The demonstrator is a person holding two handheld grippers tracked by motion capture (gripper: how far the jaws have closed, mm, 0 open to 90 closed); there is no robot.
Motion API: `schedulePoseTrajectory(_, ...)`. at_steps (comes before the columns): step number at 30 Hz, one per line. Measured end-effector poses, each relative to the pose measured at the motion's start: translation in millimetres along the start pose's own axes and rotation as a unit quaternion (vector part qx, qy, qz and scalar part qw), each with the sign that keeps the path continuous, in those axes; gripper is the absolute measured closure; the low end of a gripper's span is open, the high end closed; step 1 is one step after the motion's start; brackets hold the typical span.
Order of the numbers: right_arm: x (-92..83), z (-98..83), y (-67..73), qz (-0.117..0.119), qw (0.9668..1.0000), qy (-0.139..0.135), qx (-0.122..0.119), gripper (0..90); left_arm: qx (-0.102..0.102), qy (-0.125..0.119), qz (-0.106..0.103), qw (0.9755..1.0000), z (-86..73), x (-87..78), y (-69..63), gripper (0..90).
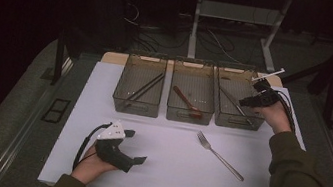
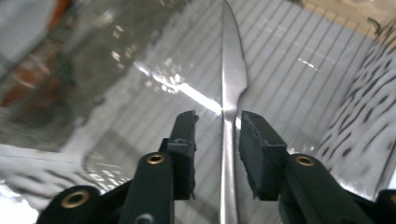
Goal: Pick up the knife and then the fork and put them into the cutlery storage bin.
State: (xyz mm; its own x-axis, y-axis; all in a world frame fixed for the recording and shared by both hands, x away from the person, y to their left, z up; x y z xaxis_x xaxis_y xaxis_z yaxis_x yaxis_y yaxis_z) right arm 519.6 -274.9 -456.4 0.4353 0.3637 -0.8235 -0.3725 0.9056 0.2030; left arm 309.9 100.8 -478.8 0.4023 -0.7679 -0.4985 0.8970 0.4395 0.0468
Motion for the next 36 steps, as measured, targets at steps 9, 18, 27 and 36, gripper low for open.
schedulePoseTrajectory(9, -36.1, 0.5, 16.2, 0.051, 0.9973, -0.051, 0.014, 52.9, 0.000, 0.002, 0.000, 1.0000, -0.4, 0.5, -0.1, 0.0)
schedulePoseTrajectory(18, -61.2, -22.5, 49.2, 0.083, 0.9937, -0.073, -0.020, 47.7, 0.001, 0.004, -0.002, 1.0000, -0.6, 0.4, -0.5, 0.0)
schedulePoseTrajectory(27, -69.7, -55.2, 71.8, 0.108, 0.9904, -0.076, -0.043, 45.0, 0.002, 0.004, -0.003, 1.0000, -0.5, 0.6, -1.1, 0.0)
schedulePoseTrajectory(36, -66.0, -81.8, 88.1, 0.111, 0.9905, -0.055, -0.059, 44.4, 0.002, 0.006, -0.004, 1.0000, -0.8, 1.5, -2.1, 0.0)
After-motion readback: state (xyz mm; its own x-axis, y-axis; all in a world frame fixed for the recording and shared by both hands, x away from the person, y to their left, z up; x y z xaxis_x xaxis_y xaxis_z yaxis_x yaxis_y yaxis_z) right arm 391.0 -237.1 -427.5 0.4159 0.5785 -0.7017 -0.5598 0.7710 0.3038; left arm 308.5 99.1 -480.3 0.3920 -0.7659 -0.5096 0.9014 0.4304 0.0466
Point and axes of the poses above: each handheld gripper's, and its own axes: x roughly forward along the jaws, z roughly out of its top, y roughly to its left, the point moved 8 cm from there along x, roughly forward along the jaws, and after that the axes turned 12 degrees about x, right-handed, at the moved point
